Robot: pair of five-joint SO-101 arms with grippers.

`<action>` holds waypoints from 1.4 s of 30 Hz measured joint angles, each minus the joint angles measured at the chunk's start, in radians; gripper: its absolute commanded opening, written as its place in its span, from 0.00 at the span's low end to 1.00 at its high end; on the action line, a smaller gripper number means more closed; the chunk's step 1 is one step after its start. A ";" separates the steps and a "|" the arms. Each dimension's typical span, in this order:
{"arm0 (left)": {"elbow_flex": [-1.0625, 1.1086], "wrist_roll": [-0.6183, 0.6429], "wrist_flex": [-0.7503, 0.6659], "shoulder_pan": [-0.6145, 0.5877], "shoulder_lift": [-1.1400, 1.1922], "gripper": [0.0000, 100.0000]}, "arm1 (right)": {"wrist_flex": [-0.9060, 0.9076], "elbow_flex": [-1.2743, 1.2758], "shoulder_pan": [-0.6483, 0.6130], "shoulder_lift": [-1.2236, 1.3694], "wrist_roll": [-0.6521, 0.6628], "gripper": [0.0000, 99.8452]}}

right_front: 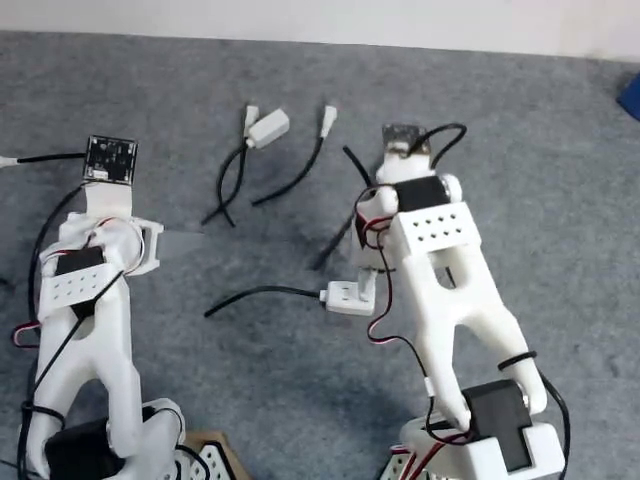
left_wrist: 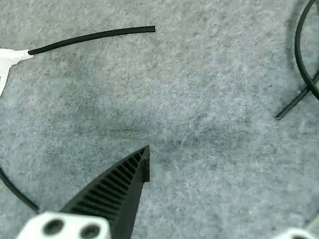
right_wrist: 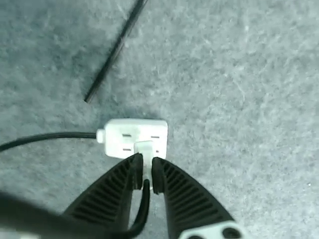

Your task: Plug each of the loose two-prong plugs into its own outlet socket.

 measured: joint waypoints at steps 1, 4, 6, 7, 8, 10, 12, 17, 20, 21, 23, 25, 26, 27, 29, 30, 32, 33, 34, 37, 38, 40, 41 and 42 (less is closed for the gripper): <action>0.000 0.000 0.000 0.000 0.000 0.52 | -0.008 0.018 0.000 0.000 0.000 0.01; 0.000 0.000 0.000 -0.002 0.000 0.52 | -0.012 0.044 0.002 0.000 0.000 0.01; 0.000 0.000 0.000 -0.002 0.000 0.52 | -0.012 0.044 0.002 0.000 0.000 0.01; 0.000 0.000 0.000 -0.002 0.000 0.52 | -0.012 0.044 0.002 0.000 0.000 0.01; 0.000 0.000 0.000 -0.002 0.000 0.52 | -0.012 0.044 0.002 0.000 0.000 0.01; 0.000 0.000 0.000 -0.002 0.000 0.52 | -0.015 0.044 0.002 0.000 0.002 0.01; 0.000 0.000 0.000 -0.002 0.000 0.52 | -0.015 0.044 0.002 0.000 0.006 0.01; 0.000 0.000 0.000 -0.002 0.000 0.52 | -0.026 0.044 0.018 0.000 0.011 0.01; 0.000 -0.002 0.000 -0.002 0.000 0.52 | -0.031 0.044 0.051 0.000 0.025 0.01; 0.000 -0.005 0.000 -0.002 0.000 0.52 | -0.031 0.044 0.060 0.000 0.029 0.01; 0.000 -0.017 0.000 -0.002 0.000 0.52 | -0.031 0.044 0.071 0.000 0.037 0.01; 0.000 -0.026 0.000 -0.002 0.000 0.52 | -0.034 0.044 0.072 0.000 0.038 0.01; 0.000 -0.028 0.000 -0.002 0.000 0.52 | -0.034 0.044 0.074 0.000 0.038 0.01; 0.000 -0.028 0.000 -0.002 0.000 0.52 | -0.034 0.044 0.074 0.000 0.038 0.01; 0.000 -0.028 0.000 -0.002 0.000 0.52 | -0.034 0.044 0.074 0.000 0.038 0.01; 0.000 -0.028 0.000 -0.002 0.000 0.52 | -0.040 0.044 0.074 0.000 0.038 0.01; 0.000 -0.028 0.000 -0.002 0.000 0.52 | -0.049 0.044 0.074 0.000 0.038 0.01; 0.000 -0.028 0.000 -0.002 0.000 0.52 | -0.049 0.044 0.074 0.000 0.038 0.01; 0.000 -0.028 0.000 -0.002 0.000 0.52 | -0.049 0.043 0.074 0.000 0.038 0.01; 0.000 -0.028 0.000 -0.002 0.000 0.52 | -0.052 0.043 0.074 0.000 0.038 0.01; 0.000 -0.028 0.000 -0.002 0.000 0.52 | -0.052 0.043 0.074 0.000 0.038 0.01; 0.000 -0.028 0.000 -0.002 0.000 0.52 | -0.052 0.043 0.064 0.000 0.038 0.01; 0.000 -0.028 0.000 -0.002 0.000 0.52 | -0.052 0.043 0.058 0.000 0.038 0.01; 0.000 -0.028 0.000 -0.002 0.000 0.52 | -0.052 0.043 0.052 0.000 0.038 0.01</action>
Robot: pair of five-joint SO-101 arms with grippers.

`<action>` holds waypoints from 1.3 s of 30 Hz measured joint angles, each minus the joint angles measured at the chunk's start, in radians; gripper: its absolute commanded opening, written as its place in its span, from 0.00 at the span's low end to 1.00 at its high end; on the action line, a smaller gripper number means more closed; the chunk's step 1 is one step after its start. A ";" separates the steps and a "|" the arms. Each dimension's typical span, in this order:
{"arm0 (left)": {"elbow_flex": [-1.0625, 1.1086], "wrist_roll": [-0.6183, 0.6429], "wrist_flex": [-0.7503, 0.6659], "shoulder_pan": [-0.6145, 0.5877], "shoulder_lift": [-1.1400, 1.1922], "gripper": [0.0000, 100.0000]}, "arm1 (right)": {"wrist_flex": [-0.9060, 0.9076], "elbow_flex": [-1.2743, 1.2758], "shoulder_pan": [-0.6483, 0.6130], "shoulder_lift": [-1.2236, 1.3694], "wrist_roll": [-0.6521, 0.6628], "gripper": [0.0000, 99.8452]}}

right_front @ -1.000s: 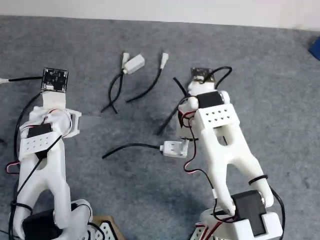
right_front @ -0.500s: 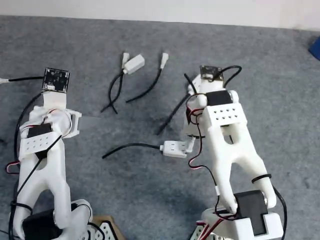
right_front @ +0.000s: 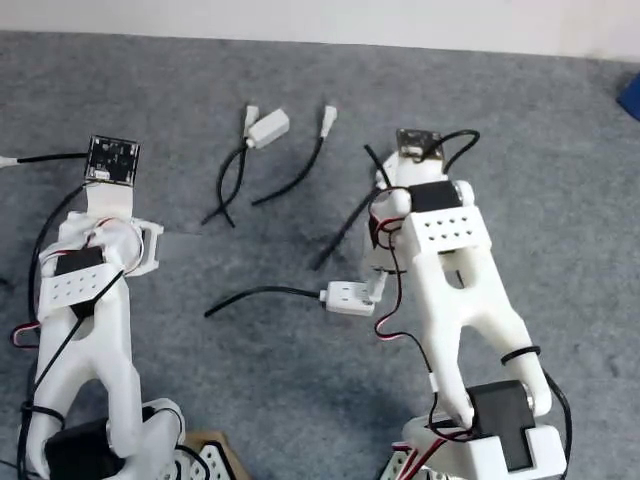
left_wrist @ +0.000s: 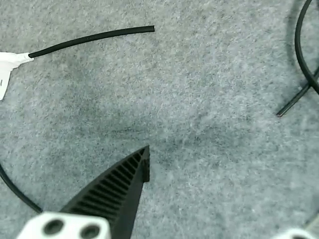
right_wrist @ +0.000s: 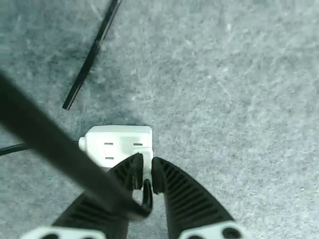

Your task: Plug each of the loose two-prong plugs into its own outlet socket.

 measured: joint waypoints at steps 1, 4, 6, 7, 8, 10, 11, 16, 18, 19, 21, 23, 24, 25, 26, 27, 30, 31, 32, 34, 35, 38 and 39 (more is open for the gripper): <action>0.000 0.000 0.000 0.000 0.000 0.52 | 0.000 0.000 -0.002 0.000 0.000 0.01; 0.000 0.000 0.000 0.000 0.000 0.52 | -0.012 0.000 0.002 0.000 0.000 0.01; 0.000 0.000 0.000 0.000 0.000 0.52 | -0.031 0.000 0.000 0.000 0.000 0.01; 0.000 0.000 0.000 0.000 0.000 0.52 | -0.037 0.000 0.000 0.000 0.000 0.01; 0.000 0.000 0.000 0.000 0.000 0.52 | -0.040 0.000 -0.002 0.000 0.000 0.01; 0.000 0.000 0.000 0.000 0.000 0.52 | -0.043 0.000 0.000 0.000 0.000 0.01; 0.000 0.000 0.000 0.000 0.000 0.52 | -0.043 0.000 0.000 0.000 0.000 0.01; 0.000 0.000 0.000 0.000 0.000 0.52 | -0.043 0.000 -0.002 0.000 0.000 0.01; 0.000 0.000 0.000 0.000 0.000 0.52 | -0.043 0.002 -0.002 0.003 0.000 0.01; 0.000 0.000 0.000 0.000 0.000 0.52 | -0.043 0.005 -0.002 0.009 0.000 0.01; 0.000 0.000 0.000 0.000 0.000 0.52 | -0.051 0.011 0.003 0.021 0.000 0.01; 0.000 0.000 0.000 0.000 0.000 0.52 | -0.055 0.011 0.003 0.029 0.000 0.01; 0.000 0.000 0.000 0.000 0.000 0.52 | -0.055 0.011 0.002 0.032 0.000 0.01; 0.000 0.000 0.000 0.000 0.000 0.52 | -0.055 0.011 0.000 0.035 0.000 0.01; 0.000 0.000 0.000 0.000 0.000 0.52 | -0.052 0.012 0.000 0.037 0.000 0.01; 0.000 0.000 0.000 0.000 0.000 0.52 | -0.049 0.014 0.000 0.038 0.000 0.01; 0.000 0.000 0.000 0.000 0.000 0.52 | -0.049 0.018 -0.002 0.038 0.000 0.01; 0.000 0.000 0.000 0.000 0.000 0.52 | -0.049 0.018 -0.002 0.038 0.000 0.01; 0.000 0.000 0.000 0.000 0.000 0.52 | -0.046 0.018 -0.002 0.038 0.000 0.01; 0.000 0.000 0.000 0.000 0.000 0.52 | -0.044 0.018 0.000 0.038 0.000 0.01; 0.000 0.000 0.000 0.000 0.000 0.52 | -0.044 0.018 0.002 0.038 0.011 0.01; 0.000 0.000 0.000 0.000 0.000 0.52 | -0.052 0.020 0.000 0.044 0.041 0.01; 0.000 0.000 0.000 0.000 0.000 0.52 | -0.060 0.020 0.000 0.044 0.048 0.01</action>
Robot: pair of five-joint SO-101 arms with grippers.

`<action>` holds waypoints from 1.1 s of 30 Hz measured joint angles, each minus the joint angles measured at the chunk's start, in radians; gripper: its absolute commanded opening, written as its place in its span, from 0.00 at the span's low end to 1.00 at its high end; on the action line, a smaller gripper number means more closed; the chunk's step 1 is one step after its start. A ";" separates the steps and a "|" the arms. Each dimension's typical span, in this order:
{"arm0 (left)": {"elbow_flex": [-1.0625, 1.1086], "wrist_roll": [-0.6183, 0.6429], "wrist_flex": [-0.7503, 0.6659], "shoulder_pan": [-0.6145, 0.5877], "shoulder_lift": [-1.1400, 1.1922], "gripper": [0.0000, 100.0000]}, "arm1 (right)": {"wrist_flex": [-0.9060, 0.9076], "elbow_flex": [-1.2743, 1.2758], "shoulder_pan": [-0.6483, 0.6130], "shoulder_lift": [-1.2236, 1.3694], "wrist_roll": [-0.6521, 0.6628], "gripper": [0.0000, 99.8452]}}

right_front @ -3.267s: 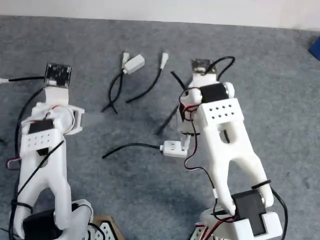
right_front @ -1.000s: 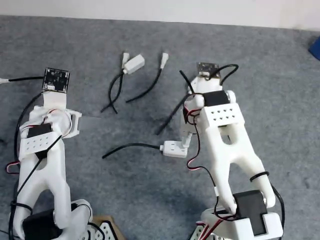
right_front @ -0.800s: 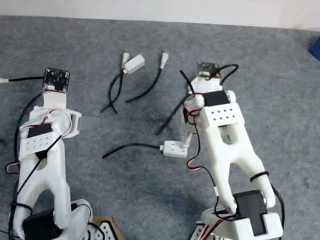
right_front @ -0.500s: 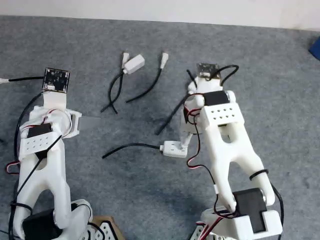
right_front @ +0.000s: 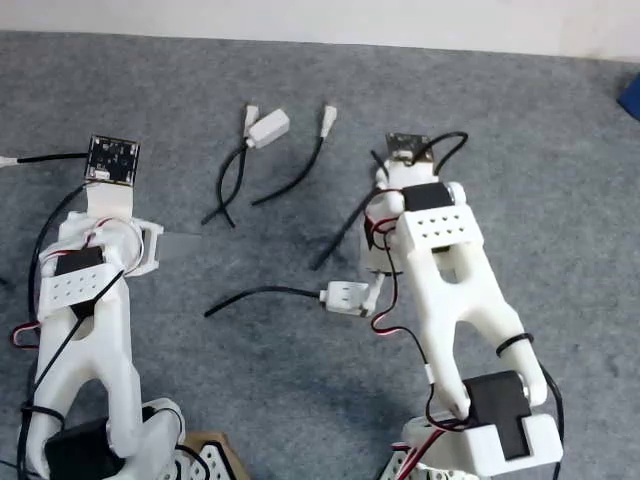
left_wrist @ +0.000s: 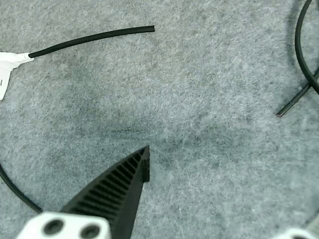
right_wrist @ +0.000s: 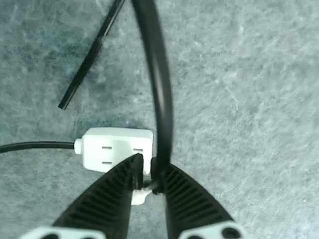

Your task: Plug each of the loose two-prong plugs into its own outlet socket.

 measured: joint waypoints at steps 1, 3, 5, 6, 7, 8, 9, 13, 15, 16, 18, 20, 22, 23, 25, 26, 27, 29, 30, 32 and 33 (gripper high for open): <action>0.000 0.000 0.000 0.000 0.000 0.52 | -0.006 0.000 0.000 0.000 0.005 0.01; 0.000 0.000 0.000 0.000 0.000 0.52 | -0.012 0.000 0.000 0.000 0.006 0.04; 0.000 0.000 0.000 0.000 0.000 0.52 | -0.012 0.000 0.000 0.000 0.006 0.07; 0.000 0.000 0.000 0.000 0.000 0.52 | -0.012 0.003 0.000 0.000 0.006 0.09; 0.000 0.000 0.000 0.000 0.000 0.52 | -0.017 0.015 0.000 0.000 0.006 0.09; 0.000 0.000 0.000 0.000 0.000 0.52 | -0.026 0.035 -0.002 0.000 0.006 0.09; 0.000 0.000 0.000 0.000 0.000 0.52 | -0.044 0.055 -0.008 0.000 0.006 0.09; 0.000 0.000 0.000 0.000 0.000 0.52 | -0.144 0.178 -0.034 0.000 0.006 0.09; 0.003 0.000 0.000 0.000 0.000 0.52 | -0.181 0.222 -0.032 0.000 0.006 0.09; 0.003 0.000 0.000 0.000 0.000 0.52 | -0.192 0.239 -0.034 0.000 0.006 0.09; 0.003 0.000 0.000 0.000 0.000 0.52 | -0.203 0.252 -0.037 0.000 0.006 0.09; 0.003 0.000 0.000 0.000 0.000 0.52 | -0.207 0.253 -0.035 0.000 0.009 0.09; 0.003 0.000 0.000 0.000 0.000 0.52 | -0.216 0.253 0.000 0.000 0.034 0.09; 0.003 0.000 0.000 0.000 0.000 0.52 | -0.219 0.252 0.025 0.000 0.054 0.09; 0.012 0.000 0.000 0.000 0.000 0.52 | -0.222 0.249 0.071 0.006 0.091 0.09; 0.018 0.000 0.000 0.000 0.000 0.52 | -0.221 0.244 0.089 0.006 0.101 0.09; 0.018 0.000 0.000 0.000 0.000 0.52 | -0.221 0.236 0.101 0.006 0.107 0.09; 0.018 0.000 0.000 0.000 0.000 0.52 | -0.210 0.230 0.106 0.006 0.114 0.09; 0.018 0.000 0.000 0.000 0.000 0.52 | -0.210 0.232 0.101 0.006 0.115 0.09; 0.020 0.000 0.000 0.000 0.000 0.52 | -0.210 0.232 0.100 0.006 0.115 0.09; 0.020 0.000 0.000 0.000 0.000 0.52 | -0.210 0.232 0.101 0.006 0.115 0.09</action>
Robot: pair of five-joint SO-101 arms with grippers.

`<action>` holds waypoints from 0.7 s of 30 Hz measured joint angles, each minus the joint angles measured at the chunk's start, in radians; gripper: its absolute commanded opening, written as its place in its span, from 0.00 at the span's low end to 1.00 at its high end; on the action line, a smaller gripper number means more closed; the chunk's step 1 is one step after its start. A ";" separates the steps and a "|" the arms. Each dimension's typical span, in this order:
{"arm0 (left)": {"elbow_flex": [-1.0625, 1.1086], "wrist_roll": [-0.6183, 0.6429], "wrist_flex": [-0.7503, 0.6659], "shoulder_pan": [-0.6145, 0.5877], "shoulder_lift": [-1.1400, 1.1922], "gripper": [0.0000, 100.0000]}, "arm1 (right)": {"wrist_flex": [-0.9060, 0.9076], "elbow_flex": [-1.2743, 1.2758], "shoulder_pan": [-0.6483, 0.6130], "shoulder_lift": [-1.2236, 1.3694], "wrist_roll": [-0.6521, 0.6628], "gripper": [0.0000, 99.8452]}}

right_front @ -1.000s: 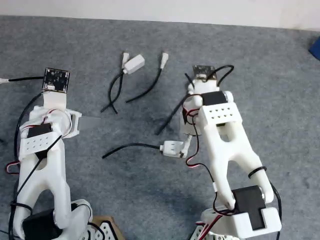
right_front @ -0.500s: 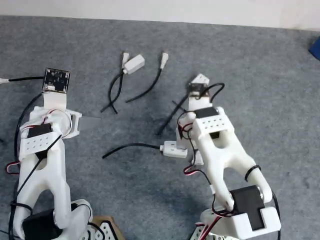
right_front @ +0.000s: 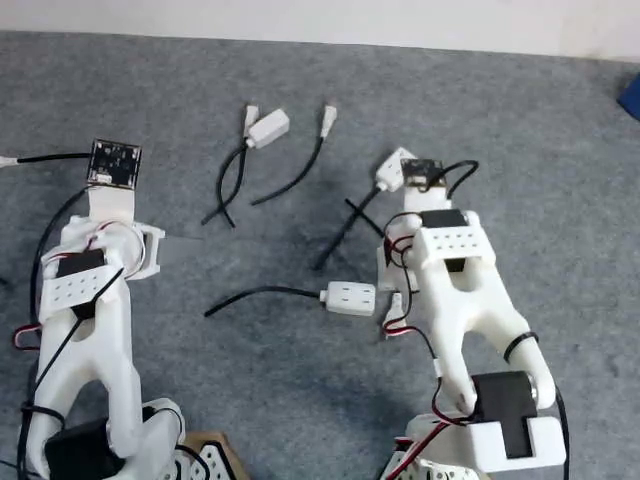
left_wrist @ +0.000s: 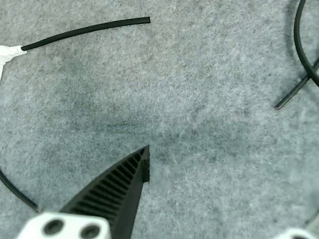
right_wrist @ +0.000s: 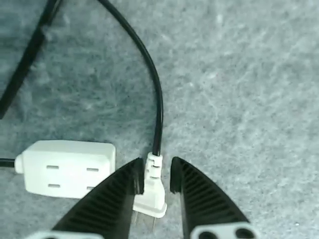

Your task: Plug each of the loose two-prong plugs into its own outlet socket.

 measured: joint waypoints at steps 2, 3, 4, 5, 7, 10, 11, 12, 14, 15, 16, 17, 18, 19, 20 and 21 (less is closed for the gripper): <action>0.009 0.000 0.000 0.000 0.000 0.52 | 0.000 0.000 0.000 0.000 0.000 0.09; 0.020 0.000 0.000 0.000 0.000 0.52 | -0.005 0.000 -0.002 0.005 0.000 0.09; 0.028 0.000 0.000 0.000 0.000 0.52 | -0.014 0.000 -0.003 0.017 0.000 0.09; 0.034 0.000 0.000 0.000 0.000 0.52 | -0.020 0.000 -0.005 0.035 0.000 0.09; 0.035 0.000 0.000 0.000 0.000 0.52 | -0.025 -0.003 -0.015 0.097 0.000 0.09; 0.035 0.000 0.000 0.000 0.000 0.52 | -0.029 -0.043 -0.017 0.213 0.000 0.09; 0.035 0.000 0.000 0.000 0.000 0.52 | -0.029 -0.060 -0.017 0.238 0.000 0.09; 0.035 0.000 0.000 0.000 0.000 0.52 | -0.028 -0.074 -0.021 0.252 0.000 0.09; 0.035 0.000 0.000 -0.005 0.000 0.52 | -0.028 -0.084 -0.023 0.262 -0.003 0.09; 0.035 0.000 0.000 -0.009 0.000 0.52 | -0.028 -0.087 -0.025 0.265 -0.009 0.09; 0.035 0.000 0.000 -0.015 0.000 0.52 | -0.028 -0.089 -0.028 0.267 -0.011 0.09; 0.035 0.000 0.000 -0.020 0.000 0.52 | -0.028 -0.091 -0.031 0.270 -0.011 0.09; 0.035 0.000 0.000 -0.020 0.000 0.52 | -0.026 -0.092 -0.034 0.273 -0.011 0.09; 0.035 0.000 0.000 -0.020 0.000 0.52 | -0.026 -0.092 -0.038 0.273 -0.012 0.09; 0.035 0.000 0.000 -0.020 0.000 0.52 | -0.028 -0.092 -0.038 0.275 -0.014 0.09; 0.035 0.000 0.000 -0.020 0.000 0.52 | -0.029 -0.092 -0.038 0.276 -0.015 0.09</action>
